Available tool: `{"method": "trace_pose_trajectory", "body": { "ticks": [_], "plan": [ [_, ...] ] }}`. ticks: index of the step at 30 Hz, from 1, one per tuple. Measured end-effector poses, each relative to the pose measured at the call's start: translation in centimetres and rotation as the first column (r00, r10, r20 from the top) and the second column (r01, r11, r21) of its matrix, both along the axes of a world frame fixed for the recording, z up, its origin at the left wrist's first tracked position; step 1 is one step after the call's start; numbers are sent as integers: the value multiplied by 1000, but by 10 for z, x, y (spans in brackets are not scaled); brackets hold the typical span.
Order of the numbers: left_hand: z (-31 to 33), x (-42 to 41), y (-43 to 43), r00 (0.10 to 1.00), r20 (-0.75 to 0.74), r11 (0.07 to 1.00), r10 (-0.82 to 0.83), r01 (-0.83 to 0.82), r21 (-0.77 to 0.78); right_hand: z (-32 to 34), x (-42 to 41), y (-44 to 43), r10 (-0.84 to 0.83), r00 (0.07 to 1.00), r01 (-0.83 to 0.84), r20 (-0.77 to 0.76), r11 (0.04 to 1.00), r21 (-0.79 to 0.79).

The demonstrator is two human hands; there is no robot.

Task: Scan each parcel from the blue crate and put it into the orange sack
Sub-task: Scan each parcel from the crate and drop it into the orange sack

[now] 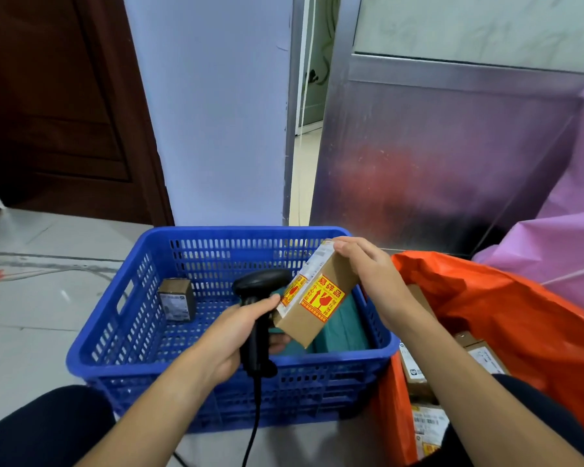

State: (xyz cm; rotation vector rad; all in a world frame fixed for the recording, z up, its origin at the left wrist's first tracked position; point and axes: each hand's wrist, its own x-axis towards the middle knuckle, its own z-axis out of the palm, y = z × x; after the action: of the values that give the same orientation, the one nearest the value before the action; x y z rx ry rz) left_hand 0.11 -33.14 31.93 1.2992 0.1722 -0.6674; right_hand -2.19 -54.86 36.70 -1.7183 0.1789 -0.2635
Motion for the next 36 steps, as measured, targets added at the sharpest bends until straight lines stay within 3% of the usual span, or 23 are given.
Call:
{"method": "trace_pose_trajectory", "body": {
  "ticks": [6, 23, 29, 36],
  "plan": [
    [-1, 1, 2, 995, 63, 997, 78, -79, 11, -1, 1, 2, 0, 1000, 0, -3, 1000, -21],
    [-1, -2, -5, 945, 268, 982, 185, -188, -15, -18, 3, 25, 56, 989, -26, -138, 977, 213],
    [1, -6, -6, 939, 323, 989, 122, -143, 43, -31, 5, 36, 29, 993, 0, -111, 966, 260],
    [2, -3, 1, 939, 331, 988, 94, -128, 83, -30, 4, 36, 116, 983, -86, -143, 976, 200]
  ]
}}
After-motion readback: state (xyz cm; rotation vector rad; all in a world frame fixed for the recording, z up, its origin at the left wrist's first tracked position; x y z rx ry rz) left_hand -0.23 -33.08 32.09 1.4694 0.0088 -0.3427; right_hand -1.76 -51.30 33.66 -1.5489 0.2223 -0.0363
